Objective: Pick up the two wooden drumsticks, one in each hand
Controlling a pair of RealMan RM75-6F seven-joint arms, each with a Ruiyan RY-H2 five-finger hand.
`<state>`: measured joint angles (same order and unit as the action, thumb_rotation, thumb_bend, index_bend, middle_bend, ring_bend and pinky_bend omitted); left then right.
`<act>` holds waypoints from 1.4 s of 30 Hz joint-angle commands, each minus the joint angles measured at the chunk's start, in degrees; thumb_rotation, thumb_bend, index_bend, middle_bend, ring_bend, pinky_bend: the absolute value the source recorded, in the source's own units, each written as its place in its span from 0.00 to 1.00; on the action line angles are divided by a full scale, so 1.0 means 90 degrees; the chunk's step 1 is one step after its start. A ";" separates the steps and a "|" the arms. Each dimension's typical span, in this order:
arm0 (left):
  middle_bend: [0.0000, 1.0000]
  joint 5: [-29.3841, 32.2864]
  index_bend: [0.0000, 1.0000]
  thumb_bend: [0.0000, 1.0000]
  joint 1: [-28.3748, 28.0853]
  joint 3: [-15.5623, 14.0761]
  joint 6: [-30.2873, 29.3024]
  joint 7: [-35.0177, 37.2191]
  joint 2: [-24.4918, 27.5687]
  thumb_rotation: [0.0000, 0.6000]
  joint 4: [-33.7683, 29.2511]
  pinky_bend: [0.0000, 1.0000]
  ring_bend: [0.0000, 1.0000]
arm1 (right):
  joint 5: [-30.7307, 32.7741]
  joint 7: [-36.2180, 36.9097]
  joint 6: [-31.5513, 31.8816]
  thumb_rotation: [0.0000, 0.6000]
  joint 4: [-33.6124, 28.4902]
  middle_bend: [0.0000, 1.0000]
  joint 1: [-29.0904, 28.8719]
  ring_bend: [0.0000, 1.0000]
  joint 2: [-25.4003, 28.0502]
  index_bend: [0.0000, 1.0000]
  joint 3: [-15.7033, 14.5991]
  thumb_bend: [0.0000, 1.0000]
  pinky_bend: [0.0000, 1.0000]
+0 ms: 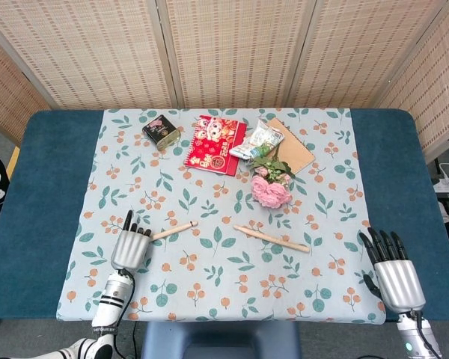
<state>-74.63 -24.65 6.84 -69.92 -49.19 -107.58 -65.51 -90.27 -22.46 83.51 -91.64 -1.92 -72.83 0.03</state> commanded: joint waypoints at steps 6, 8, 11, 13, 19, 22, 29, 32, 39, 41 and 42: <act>0.85 -0.0783 0.81 0.50 0.0095 -0.0232 -0.0662 0.1299 0.0286 1.00 0.0090 0.11 0.46 | 0.0426 -0.1620 -0.0516 1.00 -0.0580 0.24 -0.0467 0.00 -0.0607 0.20 0.0362 0.22 0.00; 0.85 -0.0877 0.82 0.51 0.0121 -0.0275 -0.0737 0.1441 0.0391 1.00 0.0064 0.11 0.47 | 0.0603 -0.2145 -0.0672 1.00 -0.0691 0.28 -0.0628 0.01 -0.0863 0.23 0.0477 0.22 0.00; 0.86 -0.1033 0.83 0.51 0.0141 -0.0340 -0.0835 0.1640 0.0569 1.00 -0.0020 0.11 0.47 | 0.0986 -0.2915 -0.0966 1.00 -0.0778 0.33 -0.0880 0.05 -0.1274 0.28 0.0623 0.21 0.00; 0.86 -0.1191 0.83 0.51 0.0172 -0.0409 -0.0962 0.1787 0.0717 1.00 -0.0106 0.11 0.48 | 0.1385 -0.3380 -0.1198 1.00 -0.0771 0.35 -0.1075 0.07 -0.1600 0.32 0.0746 0.22 0.00; 0.86 -0.1580 0.83 0.51 0.0260 -0.0517 -0.1365 0.1951 0.1103 1.00 -0.0328 0.11 0.48 | 0.2404 -0.4362 -0.1487 1.00 -0.0375 0.37 -0.1593 0.09 -0.2565 0.34 0.1085 0.22 0.00; 0.86 -0.1623 0.83 0.51 0.0293 -0.0497 -0.1446 0.1949 0.1262 1.00 -0.0458 0.11 0.48 | 0.2802 -0.4689 -0.1499 1.00 -0.0069 0.37 -0.1827 0.10 -0.2999 0.35 0.1213 0.22 0.00; 0.86 -0.1613 0.83 0.51 0.0361 -0.0454 -0.1482 0.2018 0.1462 1.00 -0.0611 0.11 0.48 | 0.3286 -0.5102 -0.1369 1.00 0.0408 0.38 -0.2221 0.11 -0.3559 0.36 0.1313 0.22 0.00; 0.86 -0.1609 0.83 0.51 0.0368 -0.0439 -0.1465 0.2027 0.1484 1.00 -0.0614 0.11 0.48 | 0.3407 -0.5126 -0.1316 1.00 0.0483 0.39 -0.2304 0.12 -0.3611 0.37 0.1299 0.22 0.00; 0.86 -0.1596 0.83 0.51 0.0353 -0.0416 -0.1380 0.1961 0.1446 1.00 -0.0586 0.11 0.48 | 0.3695 -0.5262 -0.1226 1.00 0.0567 0.45 -0.2427 0.20 -0.3602 0.48 0.1172 0.22 0.00; 0.86 -0.1589 0.83 0.51 0.0350 -0.0408 -0.1360 0.1937 0.1428 1.00 -0.0560 0.11 0.48 | 0.3790 -0.5286 -0.1214 1.00 0.0587 0.47 -0.2466 0.22 -0.3602 0.50 0.1148 0.22 0.00; 0.86 -0.1588 0.83 0.51 0.0349 -0.0405 -0.1352 0.1928 0.1421 1.00 -0.0550 0.11 0.48 | 0.3812 -0.5292 -0.1206 1.00 0.0596 0.47 -0.2485 0.23 -0.3600 0.51 0.1134 0.22 0.00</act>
<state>-88.94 -21.50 3.17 -82.12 -31.80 -94.76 -70.50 -56.22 -69.95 72.53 -86.42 -24.06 -105.25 10.42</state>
